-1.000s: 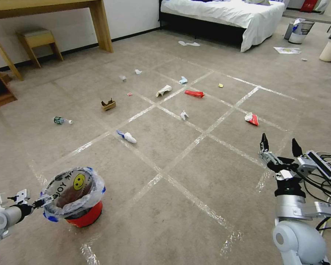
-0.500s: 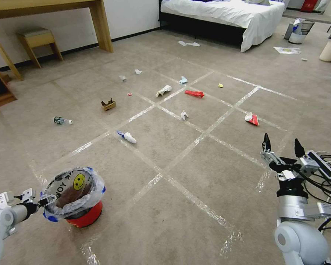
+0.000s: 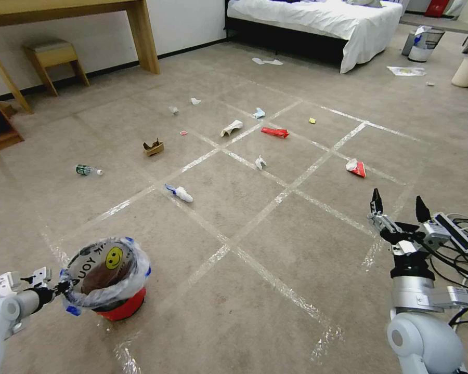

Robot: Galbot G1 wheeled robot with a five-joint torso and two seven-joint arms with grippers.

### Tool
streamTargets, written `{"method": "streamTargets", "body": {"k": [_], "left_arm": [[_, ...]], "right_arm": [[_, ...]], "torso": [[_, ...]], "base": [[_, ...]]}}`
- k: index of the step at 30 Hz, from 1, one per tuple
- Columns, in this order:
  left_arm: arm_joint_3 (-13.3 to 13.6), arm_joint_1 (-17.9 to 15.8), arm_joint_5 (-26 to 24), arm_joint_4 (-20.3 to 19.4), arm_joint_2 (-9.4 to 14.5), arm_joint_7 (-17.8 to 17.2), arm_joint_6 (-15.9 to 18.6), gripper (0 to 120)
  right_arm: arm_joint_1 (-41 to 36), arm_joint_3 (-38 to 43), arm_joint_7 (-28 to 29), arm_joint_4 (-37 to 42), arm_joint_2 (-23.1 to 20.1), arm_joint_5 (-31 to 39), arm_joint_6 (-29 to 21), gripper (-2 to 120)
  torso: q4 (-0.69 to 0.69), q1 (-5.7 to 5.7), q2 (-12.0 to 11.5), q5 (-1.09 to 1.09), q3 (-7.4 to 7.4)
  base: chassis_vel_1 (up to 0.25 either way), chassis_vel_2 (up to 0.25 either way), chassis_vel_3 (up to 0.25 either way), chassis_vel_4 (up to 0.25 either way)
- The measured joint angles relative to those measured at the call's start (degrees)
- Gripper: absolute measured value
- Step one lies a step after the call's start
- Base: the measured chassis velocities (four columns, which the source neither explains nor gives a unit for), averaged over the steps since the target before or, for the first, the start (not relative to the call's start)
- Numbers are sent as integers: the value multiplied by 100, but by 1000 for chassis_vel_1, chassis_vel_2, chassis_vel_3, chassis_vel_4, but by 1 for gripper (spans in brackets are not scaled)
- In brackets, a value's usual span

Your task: Pick up the trash bin and place the garbage on the floor into it.

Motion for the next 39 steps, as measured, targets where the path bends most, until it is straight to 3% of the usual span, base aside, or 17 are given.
{"method": "streamTargets", "body": {"k": [9, 11, 12, 14, 17, 19, 20, 22, 23, 25, 26, 28, 29, 31, 39], "left_arm": [[-246, 200, -95, -483, -30, -171, -41, 0], [-449, 496, -352, -1045, 12, -448, -23, 0], [-449, 496, -352, -1045, 12, -448, -23, 0], [-590, 754, -654, -1504, 62, -732, 25, 0], [-642, 863, -855, -1746, 89, -909, 57, 0], [-677, 1027, -1242, -2323, 155, -1302, 131, 0], [-677, 1027, -1242, -2323, 155, -1302, 131, 0], [-679, 1132, -1533, -2822, 190, -1705, 212, 0], [-679, 1132, -1533, -2822, 190, -1705, 212, 0], [-716, 1243, -1727, -3309, 204, -2264, 260, 0], [-716, 1243, -1727, -3309, 204, -2264, 260, 0], [-897, 1437, -1946, -3723, 78, -2895, 263, 0], [-897, 1437, -1946, -3723, 78, -2895, 263, 0], [-1055, 1619, -2040, -4024, -138, -3356, 272, 0], [-1132, 1916, -2131, -4335, -551, -3873, 274, 0]], "right_arm": [[-13, 2, 0, 1, -24, 36, 15, 100], [-11, 4, 5, 38, -47, 88, 11, 100], [-11, 4, 5, 38, -47, 88, 11, 100], [-8, 4, 30, 64, -69, 117, -12, 100], [-13, 7, 46, 84, -77, 131, -19, 100], [-86, 59, 73, 178, -78, 158, -24, 100], [-86, 59, 73, 178, -78, 158, -24, 100], [-128, 95, 84, 260, -72, 170, -24, 100], [-128, 95, 84, 260, -72, 170, -24, 100], [-152, 116, 90, 324, -61, 177, -24, 100], [-152, 116, 90, 324, -61, 177, -24, 100], [-151, 94, 90, 356, -60, 181, -24, 100], [-151, 94, 90, 356, -60, 181, -24, 100], [-144, 59, 87, 361, -64, 181, -8, 100], [-41, 10, 54, 340, -102, 171, 56, 100]], "torso": [[0, 0, 0, 2, 0], [0, 0, 0, 2, 0], [0, 0, 0, 2, 0], [2, 0, 0, 3, 0], [3, -1, 0, 3, 0], [0, -1, 0, 3, 0], [0, -1, 0, 3, 0], [-2, -1, 0, 3, 0], [-2, -1, 0, 3, 0], [-3, -1, 0, 3, -1], [-3, -1, 0, 3, -1], [1, -1, 0, 4, -1], [1, -1, 0, 4, -1], [2, -1, 1, 3, -1], [0, -1, 0, 3, -1]], "base": [[0, 0, 0, 0], [0, 0, 0, 0], [0, 0, 0, 0], [0, 0, 0, 0], [0, 0, 0, 0], [0, 0, 0, 0], [0, 0, 0, 0], [0, 0, 0, 0], [0, 0, 0, 0], [0, 0, 0, 0], [0, 0, 0, 0], [0, 0, 0, 0], [0, 0, 0, 0], [0, 0, 0, 0], [0, 0, 0, 0]]}}
